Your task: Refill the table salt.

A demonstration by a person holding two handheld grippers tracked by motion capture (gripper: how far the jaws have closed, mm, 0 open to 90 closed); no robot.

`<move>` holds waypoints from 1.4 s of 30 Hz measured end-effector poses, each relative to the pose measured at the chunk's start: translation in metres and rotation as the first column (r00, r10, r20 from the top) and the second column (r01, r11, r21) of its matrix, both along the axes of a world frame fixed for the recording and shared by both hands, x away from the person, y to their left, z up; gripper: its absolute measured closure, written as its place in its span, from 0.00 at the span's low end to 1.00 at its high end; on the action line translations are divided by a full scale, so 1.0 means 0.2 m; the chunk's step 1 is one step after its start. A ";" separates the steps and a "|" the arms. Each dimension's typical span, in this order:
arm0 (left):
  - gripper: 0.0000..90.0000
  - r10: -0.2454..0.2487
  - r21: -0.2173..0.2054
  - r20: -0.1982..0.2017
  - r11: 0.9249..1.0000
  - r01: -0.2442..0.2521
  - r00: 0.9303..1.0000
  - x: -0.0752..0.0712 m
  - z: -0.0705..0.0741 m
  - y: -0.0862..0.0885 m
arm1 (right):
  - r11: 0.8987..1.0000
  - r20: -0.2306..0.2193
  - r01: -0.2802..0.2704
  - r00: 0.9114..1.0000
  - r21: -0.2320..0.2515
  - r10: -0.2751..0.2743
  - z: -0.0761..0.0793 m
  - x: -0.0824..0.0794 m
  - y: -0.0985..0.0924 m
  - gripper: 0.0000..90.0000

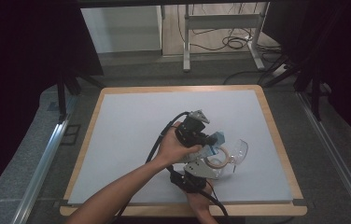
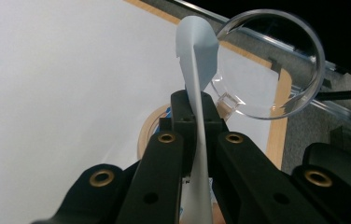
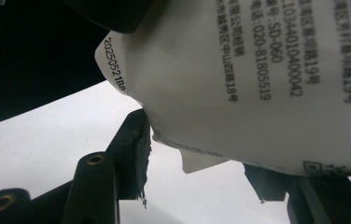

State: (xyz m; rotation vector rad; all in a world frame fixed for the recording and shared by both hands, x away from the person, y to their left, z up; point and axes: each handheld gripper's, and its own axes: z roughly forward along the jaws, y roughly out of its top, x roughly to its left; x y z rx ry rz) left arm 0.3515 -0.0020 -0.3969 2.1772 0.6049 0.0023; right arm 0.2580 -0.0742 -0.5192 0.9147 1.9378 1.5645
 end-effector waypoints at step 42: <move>1.00 -0.070 0.194 -0.015 0.978 0.072 0.997 0.05 0.04 -0.10 | 0.997 -0.015 0.052 0.999 0.052 -0.051 0.03 0.03 0.04 0.53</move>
